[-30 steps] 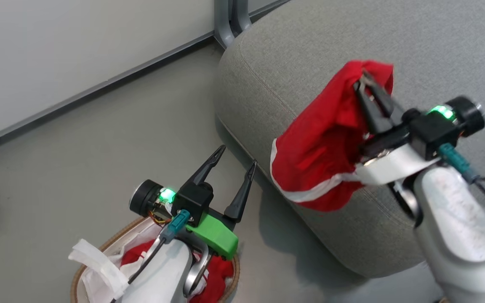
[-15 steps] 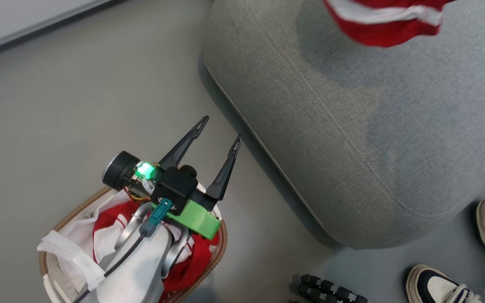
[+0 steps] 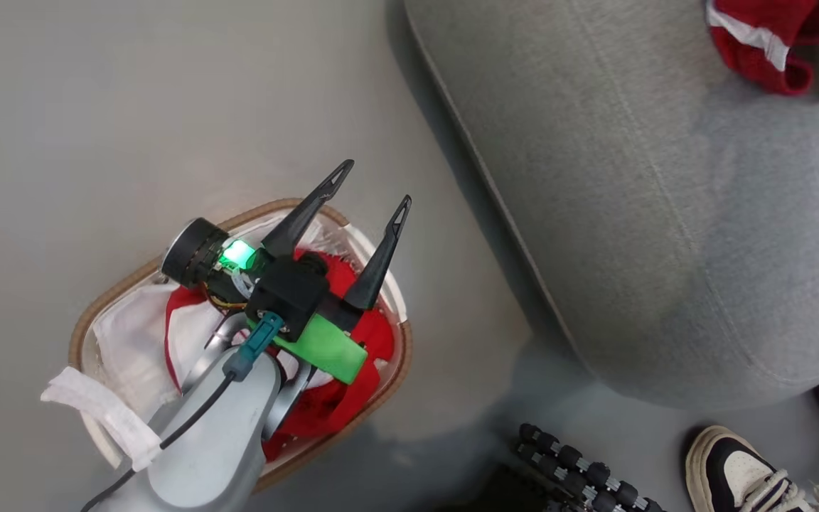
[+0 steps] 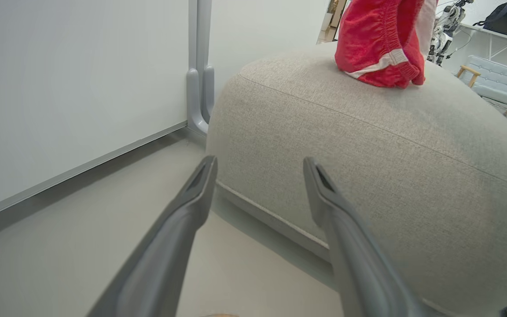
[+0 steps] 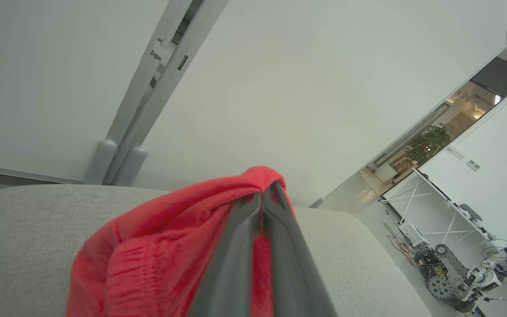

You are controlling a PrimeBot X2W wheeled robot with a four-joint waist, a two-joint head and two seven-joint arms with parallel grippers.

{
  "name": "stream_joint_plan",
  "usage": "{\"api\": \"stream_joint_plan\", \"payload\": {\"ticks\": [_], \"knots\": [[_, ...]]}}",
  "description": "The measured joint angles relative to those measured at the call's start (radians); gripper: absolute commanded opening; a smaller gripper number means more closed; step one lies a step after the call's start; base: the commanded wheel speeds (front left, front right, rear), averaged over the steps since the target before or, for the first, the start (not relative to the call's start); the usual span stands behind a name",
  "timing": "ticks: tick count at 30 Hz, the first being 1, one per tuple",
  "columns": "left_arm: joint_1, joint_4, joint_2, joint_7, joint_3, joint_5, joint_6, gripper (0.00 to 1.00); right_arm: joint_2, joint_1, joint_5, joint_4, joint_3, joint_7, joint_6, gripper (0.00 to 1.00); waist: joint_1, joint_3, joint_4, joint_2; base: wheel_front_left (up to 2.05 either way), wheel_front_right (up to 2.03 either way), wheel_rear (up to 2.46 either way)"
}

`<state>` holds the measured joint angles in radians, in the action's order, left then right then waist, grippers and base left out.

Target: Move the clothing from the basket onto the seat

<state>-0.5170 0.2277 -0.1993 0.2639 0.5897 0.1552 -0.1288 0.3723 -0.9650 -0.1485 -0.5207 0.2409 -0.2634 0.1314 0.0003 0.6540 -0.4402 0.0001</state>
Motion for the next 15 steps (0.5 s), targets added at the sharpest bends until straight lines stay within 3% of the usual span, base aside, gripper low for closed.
{"api": "stream_joint_plan", "payload": {"ticks": [9, 15], "knots": [[0.001, 0.032, -0.005, 0.000, -0.012, 0.001, 0.000, 1.00, -0.079, 0.079, -0.086, -0.119, 0.179, -0.001, 0.000, 0.00, 0.0000, 0.045, 0.071, -0.0001, 0.00, 0.00, 0.00], [0.030, 0.062, 0.029, 0.000, -0.049, 0.003, 0.000, 1.00, -0.113, 0.207, -0.147, -0.206, 0.248, -0.001, 0.000, 0.00, -0.0001, -0.008, 0.093, -0.0001, 0.00, 0.00, 0.00]]}}
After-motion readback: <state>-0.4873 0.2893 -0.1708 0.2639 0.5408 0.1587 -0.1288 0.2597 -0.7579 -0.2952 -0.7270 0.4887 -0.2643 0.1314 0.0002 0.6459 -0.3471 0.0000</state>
